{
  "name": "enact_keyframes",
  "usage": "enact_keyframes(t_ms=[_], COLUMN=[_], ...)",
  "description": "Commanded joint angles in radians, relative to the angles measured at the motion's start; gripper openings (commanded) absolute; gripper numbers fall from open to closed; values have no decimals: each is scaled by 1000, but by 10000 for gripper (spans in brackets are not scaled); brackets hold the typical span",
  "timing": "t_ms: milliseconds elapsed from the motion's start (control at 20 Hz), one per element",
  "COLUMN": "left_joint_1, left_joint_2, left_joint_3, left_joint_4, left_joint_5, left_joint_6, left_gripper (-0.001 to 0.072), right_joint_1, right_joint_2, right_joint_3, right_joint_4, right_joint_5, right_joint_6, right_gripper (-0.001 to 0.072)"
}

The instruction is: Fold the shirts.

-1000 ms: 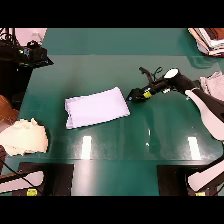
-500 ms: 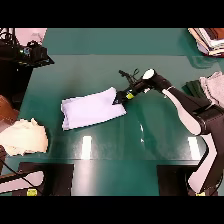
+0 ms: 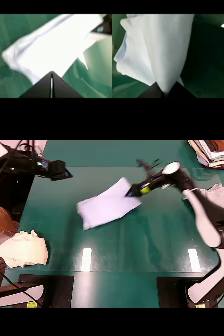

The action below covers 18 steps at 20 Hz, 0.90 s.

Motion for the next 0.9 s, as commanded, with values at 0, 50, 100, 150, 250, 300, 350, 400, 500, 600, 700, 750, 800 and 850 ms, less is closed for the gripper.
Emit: enact_keyframes(t_ms=[0, 50, 100, 150, 250, 300, 350, 400, 500, 600, 700, 750, 800, 850], left_joint_1=[-110, -135, -156, -175, -208, -221, -233, -243, -254, -254, -254, -254, -254, -254], left_joint_2=[0, 0, 0, 0, 0, 0, 0, 0, 0, 0, 0, 0, 0, 0], left_joint_3=[0, 0, 0, 0, 0, 0, 0, 0, 0, -1, 0, -1, -1, 0], left_joint_4=[-4, -4, -4, -4, -4, -4, -4, -4, -3, -4, -4, -4, -4, -4], left_joint_5=[58, 80, 100, 114, 136, 148, 156, 161, 162, 162, 174, 180, 181, 179], left_joint_6=[5, 5, 5, 5, 5, 5, 5, 5, 5, 5, 4, 4, 4, 5], left_gripper=[25, 25, 25, 25, 25, 25, 25, 25, 25, 26, 25, 25, 26, 26], right_joint_1=[-230, -304, -384, -456, -596, -658, -712, -753, -814, -843, -850, -850, -850, -849], right_joint_2=[122, 148, 171, 187, 206, 207, 206, 206, 206, 207, 207, 207, 207, 207], right_joint_3=[6, 6, 6, 6, 6, 6, 6, 6, 6, 6, 14, 32, 70, 122], right_joint_4=[-101, -101, -101, -101, -100, -98, -97, -98, -93, -89, -27, 0, 15, 14], right_joint_5=[0, -2, -6, -12, -28, -37, -42, -51, -82, -106, -108, -107, -103, -92], right_joint_6=[26, 26, 26, 26, 26, 26, 26, 25, 24, 24, -10, -23, -30, -32], right_gripper=[16, 16, 16, 16, 16, 16, 16, 16, 16, 16, 16, 16, 16, 16])
